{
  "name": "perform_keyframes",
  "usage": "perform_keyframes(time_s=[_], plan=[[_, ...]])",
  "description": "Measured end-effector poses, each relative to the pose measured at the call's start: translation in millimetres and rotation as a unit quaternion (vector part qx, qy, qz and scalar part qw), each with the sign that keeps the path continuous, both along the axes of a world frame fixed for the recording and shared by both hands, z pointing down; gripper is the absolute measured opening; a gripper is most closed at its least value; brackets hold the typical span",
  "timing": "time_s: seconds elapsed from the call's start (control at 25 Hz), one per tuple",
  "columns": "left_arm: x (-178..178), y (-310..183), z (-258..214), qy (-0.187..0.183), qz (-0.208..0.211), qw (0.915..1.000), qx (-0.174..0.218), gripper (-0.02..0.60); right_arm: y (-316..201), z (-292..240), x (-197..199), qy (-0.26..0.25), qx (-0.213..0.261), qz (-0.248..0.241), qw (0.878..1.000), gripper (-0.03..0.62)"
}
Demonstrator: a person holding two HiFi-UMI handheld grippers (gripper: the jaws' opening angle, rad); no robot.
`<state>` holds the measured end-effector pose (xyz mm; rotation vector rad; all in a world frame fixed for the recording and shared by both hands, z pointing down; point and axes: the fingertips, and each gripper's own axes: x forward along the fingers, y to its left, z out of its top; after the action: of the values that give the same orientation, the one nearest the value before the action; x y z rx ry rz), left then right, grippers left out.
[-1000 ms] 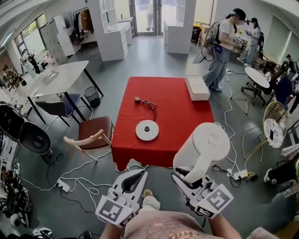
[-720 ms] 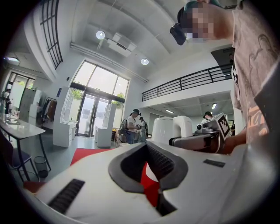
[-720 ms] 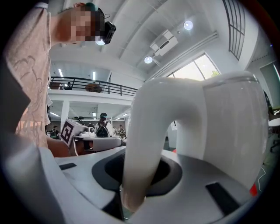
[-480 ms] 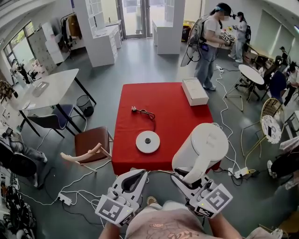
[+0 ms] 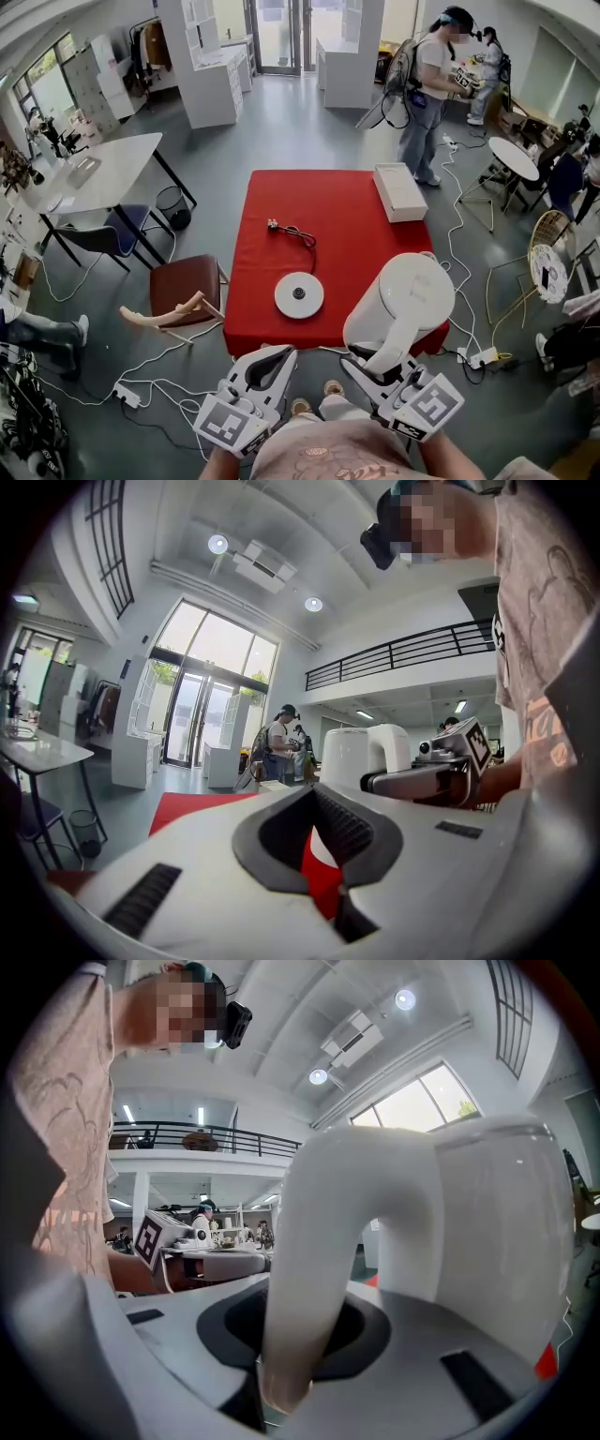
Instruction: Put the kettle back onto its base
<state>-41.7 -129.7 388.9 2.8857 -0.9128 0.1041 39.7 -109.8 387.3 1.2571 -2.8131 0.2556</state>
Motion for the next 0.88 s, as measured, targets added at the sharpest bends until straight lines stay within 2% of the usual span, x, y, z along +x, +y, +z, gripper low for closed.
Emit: perform_keyframes(time_s=[0.12,0.52,0.88], plan=[[5,-3,4,-0.004,-0.002,0.9996,-0.027,-0.003,-7,3,-2,0.001,-0.002,-0.009,1.000,0.117],[2,-18,6,-0.005,-0.024,0.9993,-0.029,-0.003,-33,8,-11,-0.002,-0.010,-0.047,0.999,0.117],[-11,-28,8,-0.006,-0.059,0.9977,-0.032,-0.003,-76,4,-34,-0.001,0.005,-0.099,0.995,0.117]])
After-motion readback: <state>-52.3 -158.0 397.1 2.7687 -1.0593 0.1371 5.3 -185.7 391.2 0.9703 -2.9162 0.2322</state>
